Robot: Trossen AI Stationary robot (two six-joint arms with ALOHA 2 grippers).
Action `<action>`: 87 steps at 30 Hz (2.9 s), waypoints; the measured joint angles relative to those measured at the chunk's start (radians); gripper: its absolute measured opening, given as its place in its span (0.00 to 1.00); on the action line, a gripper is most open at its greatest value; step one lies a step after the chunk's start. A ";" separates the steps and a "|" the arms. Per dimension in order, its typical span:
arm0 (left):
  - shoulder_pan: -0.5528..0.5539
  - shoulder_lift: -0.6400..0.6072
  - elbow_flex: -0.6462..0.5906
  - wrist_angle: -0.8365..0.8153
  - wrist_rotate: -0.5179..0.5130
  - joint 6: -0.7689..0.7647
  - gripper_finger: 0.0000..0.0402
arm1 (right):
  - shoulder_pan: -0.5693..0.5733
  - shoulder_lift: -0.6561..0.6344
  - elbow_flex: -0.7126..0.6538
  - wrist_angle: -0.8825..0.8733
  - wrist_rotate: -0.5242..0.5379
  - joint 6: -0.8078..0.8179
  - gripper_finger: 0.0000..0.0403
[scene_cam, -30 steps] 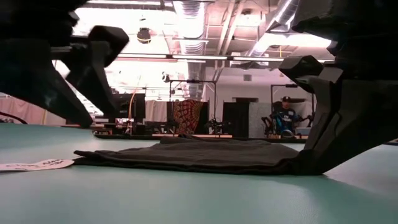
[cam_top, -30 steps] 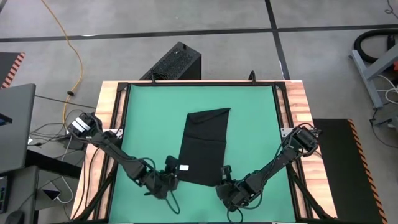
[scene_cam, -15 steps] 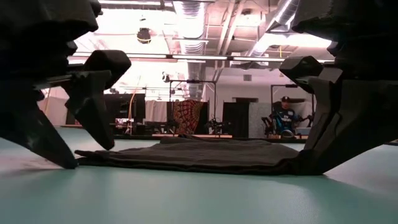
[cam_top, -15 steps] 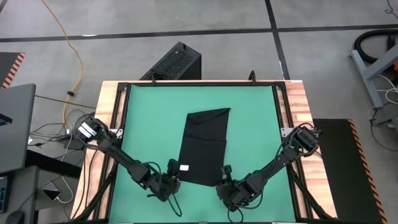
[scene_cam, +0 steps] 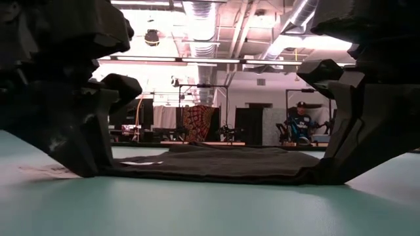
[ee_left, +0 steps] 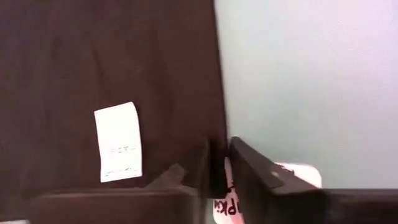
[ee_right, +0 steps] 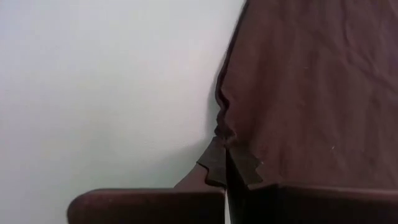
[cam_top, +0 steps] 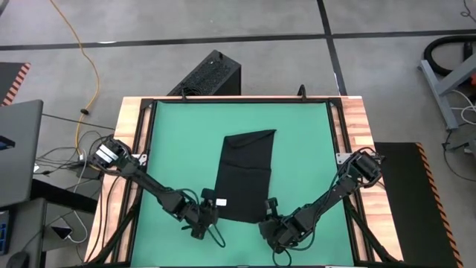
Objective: Roll towel into tight, uniform cylinder
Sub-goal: Roll the black towel
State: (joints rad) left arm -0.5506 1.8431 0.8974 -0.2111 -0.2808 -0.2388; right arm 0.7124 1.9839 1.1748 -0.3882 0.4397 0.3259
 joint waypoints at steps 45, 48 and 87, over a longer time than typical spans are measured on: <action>-0.052 -0.031 1.051 -1.257 -0.758 -0.101 0.00 | -0.015 -0.410 0.541 -0.770 0.491 -0.321 0.01; 0.033 -0.032 1.052 -1.300 -0.787 -0.020 0.00 | -0.105 -0.442 0.541 -0.772 0.510 -0.431 0.01; 0.460 -0.322 0.624 -0.981 -0.351 0.241 0.00 | -0.502 -0.447 0.537 -0.863 0.125 -0.419 0.01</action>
State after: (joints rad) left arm -0.0911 1.5207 1.5215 -1.1926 -0.6320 0.0025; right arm 0.2108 1.5371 1.7119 -1.2507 0.5646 -0.0927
